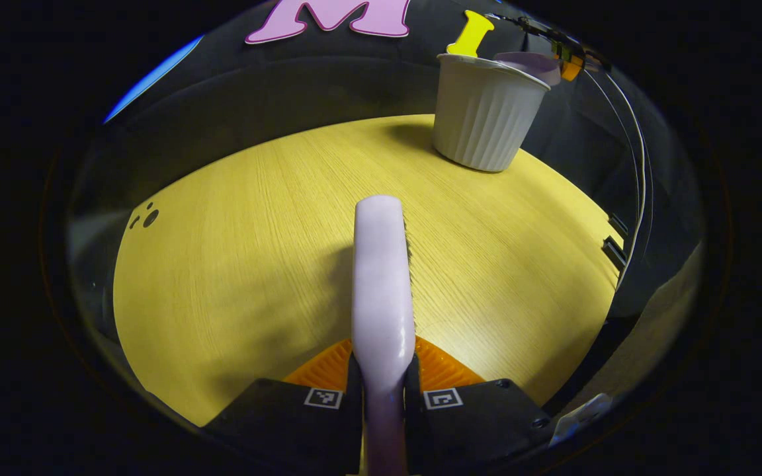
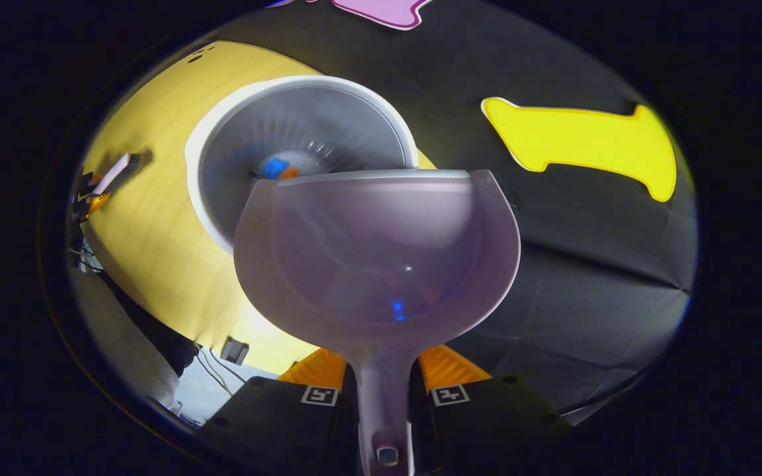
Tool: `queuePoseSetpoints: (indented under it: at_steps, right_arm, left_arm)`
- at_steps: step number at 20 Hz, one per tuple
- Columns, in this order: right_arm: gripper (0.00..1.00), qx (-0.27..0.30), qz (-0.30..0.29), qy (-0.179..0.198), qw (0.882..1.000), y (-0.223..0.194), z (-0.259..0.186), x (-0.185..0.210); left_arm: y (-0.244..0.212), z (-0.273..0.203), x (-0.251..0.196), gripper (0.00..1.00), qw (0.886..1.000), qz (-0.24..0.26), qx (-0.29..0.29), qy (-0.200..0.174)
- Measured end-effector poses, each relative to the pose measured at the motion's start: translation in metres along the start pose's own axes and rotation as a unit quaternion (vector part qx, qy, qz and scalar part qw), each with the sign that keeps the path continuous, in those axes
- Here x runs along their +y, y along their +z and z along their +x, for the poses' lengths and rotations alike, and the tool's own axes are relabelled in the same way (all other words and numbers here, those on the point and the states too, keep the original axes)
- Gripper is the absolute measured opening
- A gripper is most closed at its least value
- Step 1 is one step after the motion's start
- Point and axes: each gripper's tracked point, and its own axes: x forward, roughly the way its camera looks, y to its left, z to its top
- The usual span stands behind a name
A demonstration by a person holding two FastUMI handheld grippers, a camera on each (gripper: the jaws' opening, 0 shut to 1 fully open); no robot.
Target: Pick up the small broom and dustpan from the desktop, sweep the trash into the dustpan with the broom, and then empty the trash into the garbage bin.
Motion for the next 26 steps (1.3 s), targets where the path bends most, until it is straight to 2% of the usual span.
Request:
queuePoseSetpoints:
  at_steps: [1, 7, 9, 12, 14, 19, 21, 22, 23, 26]
  right_arm:
    - [0.36, -0.007, 0.010, 0.001, 1.000, -0.001, 0.000, 0.000]
    - [0.36, -0.075, 0.082, 0.019, 0.994, -0.020, -0.019, 0.009]
    - [0.32, -0.102, 0.114, 0.030, 0.988, -0.031, -0.027, 0.020]
    - [0.36, -0.142, 0.160, 0.059, 0.975, -0.046, -0.044, 0.042]
    - [0.36, -0.164, 0.180, 0.082, 0.966, -0.057, -0.058, 0.068]
    - [0.36, -0.173, 0.188, 0.140, 0.957, -0.082, -0.062, 0.153]
    - [0.36, -0.168, 0.189, 0.162, 0.954, -0.087, -0.061, 0.184]
    - [0.32, -0.163, 0.186, 0.172, 0.954, -0.091, -0.058, 0.202]
    - [0.36, -0.156, 0.184, 0.182, 0.953, -0.093, -0.054, 0.221]
    - [0.36, -0.139, 0.188, 0.220, 0.947, -0.091, -0.037, 0.278]
  left_arm:
    - [0.001, 0.000, 0.001, 0.30, 1.000, 0.001, -0.001, 0.003]
    - [0.001, -0.004, 0.009, 0.31, 1.000, 0.011, 0.001, 0.020]
    - [0.002, -0.004, 0.012, 0.32, 1.000, 0.010, -0.003, 0.029]
    - [0.001, -0.006, 0.015, 0.30, 0.999, 0.004, -0.004, 0.040]
    - [0.000, -0.007, 0.016, 0.32, 0.999, 0.002, 0.000, 0.045]
    - [0.000, -0.009, 0.020, 0.31, 0.998, 0.008, 0.005, 0.055]
    - [-0.001, -0.010, 0.020, 0.32, 0.998, 0.010, 0.007, 0.056]
    - [-0.001, -0.010, 0.020, 0.30, 0.998, 0.011, 0.008, 0.055]
    - [0.000, -0.010, 0.019, 0.30, 0.998, 0.012, 0.009, 0.054]
    - [-0.002, -0.010, 0.021, 0.30, 0.998, 0.015, 0.014, 0.057]
